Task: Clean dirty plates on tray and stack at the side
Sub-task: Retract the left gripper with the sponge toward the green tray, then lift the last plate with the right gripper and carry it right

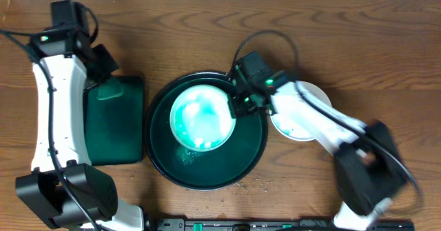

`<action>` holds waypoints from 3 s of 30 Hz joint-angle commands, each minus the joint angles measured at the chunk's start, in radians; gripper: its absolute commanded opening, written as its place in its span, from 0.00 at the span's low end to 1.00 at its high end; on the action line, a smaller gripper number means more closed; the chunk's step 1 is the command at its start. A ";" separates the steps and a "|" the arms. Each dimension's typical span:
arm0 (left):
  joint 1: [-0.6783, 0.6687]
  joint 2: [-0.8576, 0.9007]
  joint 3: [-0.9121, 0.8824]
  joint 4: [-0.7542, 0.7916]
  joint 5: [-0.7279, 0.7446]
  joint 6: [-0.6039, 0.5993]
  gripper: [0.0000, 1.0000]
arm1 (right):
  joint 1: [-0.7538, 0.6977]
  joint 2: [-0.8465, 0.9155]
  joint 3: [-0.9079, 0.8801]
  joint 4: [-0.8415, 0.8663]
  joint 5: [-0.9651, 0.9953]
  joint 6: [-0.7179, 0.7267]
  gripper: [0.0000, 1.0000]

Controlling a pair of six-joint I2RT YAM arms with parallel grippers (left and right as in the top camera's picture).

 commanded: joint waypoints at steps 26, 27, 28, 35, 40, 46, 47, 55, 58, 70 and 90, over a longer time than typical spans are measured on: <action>0.058 0.002 -0.027 -0.016 -0.016 0.013 0.07 | -0.006 -0.373 0.000 -0.536 1.365 0.098 0.01; 0.058 0.002 -0.027 -0.016 -0.016 0.013 0.07 | -0.004 -0.358 0.000 -0.536 1.389 0.098 0.01; 0.058 0.002 -0.027 -0.016 -0.016 0.013 0.07 | 0.000 -0.346 0.000 -0.537 1.419 0.098 0.01; 0.058 0.002 -0.027 -0.016 -0.016 0.013 0.07 | 0.049 -0.323 0.001 -0.523 1.621 0.098 0.01; 0.058 0.002 -0.027 -0.016 -0.017 0.013 0.07 | 0.083 -0.323 0.001 -0.520 1.659 0.098 0.01; 0.058 0.002 -0.027 -0.016 -0.020 0.013 0.07 | 0.089 -0.323 0.001 -0.517 1.626 0.098 0.01; 0.058 0.002 -0.027 -0.016 -0.020 0.013 0.08 | 0.089 -0.323 0.001 -0.509 1.602 0.098 0.01; 0.058 0.002 -0.027 -0.016 -0.020 0.013 0.08 | 0.089 -0.323 0.001 -0.351 1.206 0.060 0.01; 0.058 0.002 -0.027 -0.016 -0.020 0.013 0.08 | 0.083 -0.323 0.001 -0.251 0.967 -0.007 0.01; 0.058 0.002 -0.027 -0.024 -0.031 0.013 0.07 | -0.224 -0.323 -0.006 -0.232 0.320 0.019 0.01; 0.058 0.002 -0.027 -0.024 -0.031 0.013 0.07 | -0.570 -0.328 -0.316 -0.127 0.233 -0.071 0.01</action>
